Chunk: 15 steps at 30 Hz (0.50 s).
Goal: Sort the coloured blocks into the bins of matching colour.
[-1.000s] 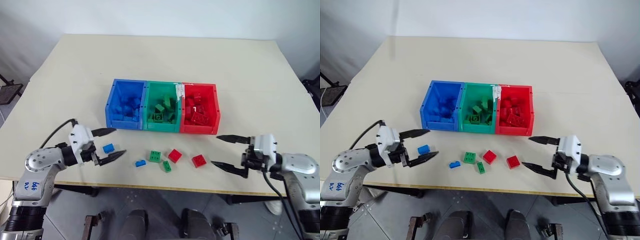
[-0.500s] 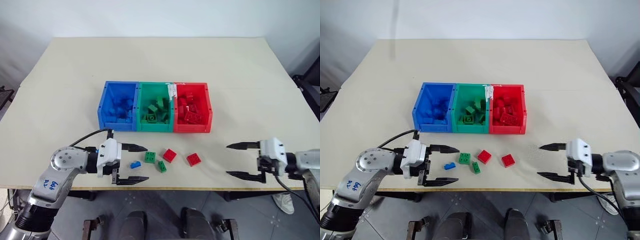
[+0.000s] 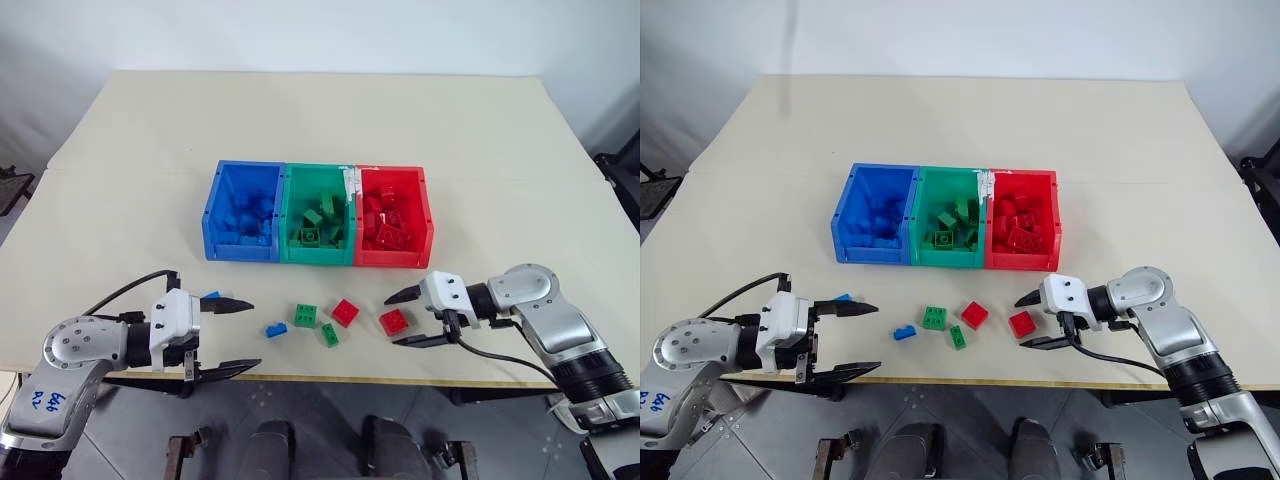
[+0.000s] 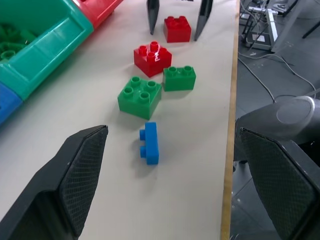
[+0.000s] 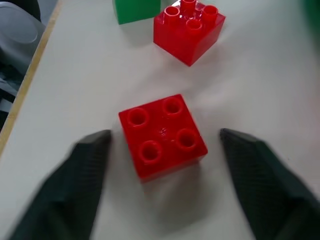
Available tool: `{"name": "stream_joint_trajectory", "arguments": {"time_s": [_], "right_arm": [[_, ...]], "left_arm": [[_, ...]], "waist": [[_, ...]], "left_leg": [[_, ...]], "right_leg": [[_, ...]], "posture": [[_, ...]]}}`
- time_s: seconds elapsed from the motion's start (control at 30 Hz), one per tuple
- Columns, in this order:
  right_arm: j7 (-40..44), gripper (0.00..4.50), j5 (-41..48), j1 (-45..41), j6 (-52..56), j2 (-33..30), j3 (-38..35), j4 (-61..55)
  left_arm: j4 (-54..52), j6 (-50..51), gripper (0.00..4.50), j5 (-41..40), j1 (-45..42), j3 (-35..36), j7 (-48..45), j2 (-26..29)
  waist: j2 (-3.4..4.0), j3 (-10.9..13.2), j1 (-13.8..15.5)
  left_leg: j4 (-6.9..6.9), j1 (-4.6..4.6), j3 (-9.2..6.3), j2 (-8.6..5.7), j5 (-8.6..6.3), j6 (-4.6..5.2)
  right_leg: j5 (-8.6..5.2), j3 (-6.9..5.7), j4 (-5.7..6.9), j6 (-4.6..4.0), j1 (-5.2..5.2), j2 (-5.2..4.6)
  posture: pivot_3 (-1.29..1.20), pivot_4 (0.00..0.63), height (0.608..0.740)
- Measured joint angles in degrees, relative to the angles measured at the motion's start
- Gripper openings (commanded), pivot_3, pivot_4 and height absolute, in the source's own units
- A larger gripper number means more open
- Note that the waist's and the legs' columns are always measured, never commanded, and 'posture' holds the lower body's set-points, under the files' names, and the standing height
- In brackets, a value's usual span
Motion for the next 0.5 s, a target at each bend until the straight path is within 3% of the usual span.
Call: {"name": "stream_joint_trajectory", "arguments": {"time_s": [0.1,0.2,0.3,0.5], "right_arm": [[0.41,1.5,-0.01,-0.01,-1.96,0.35,0.11,0.59],[0.2,1.46,0.35,0.02,-1.77,0.56,-0.35,0.97],[-0.96,1.46,7.94,1.58,6.46,1.68,-4.49,-1.7],[-15.9,1.46,17.89,-2.16,15.53,9.1,-17.0,-5.4]], "left_arm": [[-0.73,0.0,4.5,0.0,0.29,0.47,0.86,-0.08],[-1.45,0.0,4.5,-0.01,0.3,0.49,1.52,-0.49],[-1.34,-0.62,4.5,0.01,-0.83,0.75,3.73,-3.02],[-1.65,1.62,4.5,-3.58,-4.11,4.19,10.47,-7.43]], "waist": [[0.0,0.0,-0.09],[0.0,0.0,-0.1],[0.0,0.0,0.11],[0.0,0.0,-0.14]], "left_leg": [[0.0,0.01,0.04,0.02,-0.01,0.0],[0.0,0.02,0.06,0.03,-0.01,-0.01],[0.02,0.01,0.05,0.07,-0.02,-0.01],[0.07,0.03,0.09,0.16,-0.07,-0.1]], "right_leg": [[0.0,0.0,-0.01,0.0,0.0,0.01],[0.0,0.0,0.0,0.0,0.0,0.01],[0.01,0.0,-0.01,-0.02,0.0,0.02],[0.07,0.02,0.0,-0.09,-0.03,0.12]], "posture": [[0.0,0.15,0.74],[0.0,0.15,0.74],[0.0,0.15,0.74],[0.0,0.15,0.74]]}}
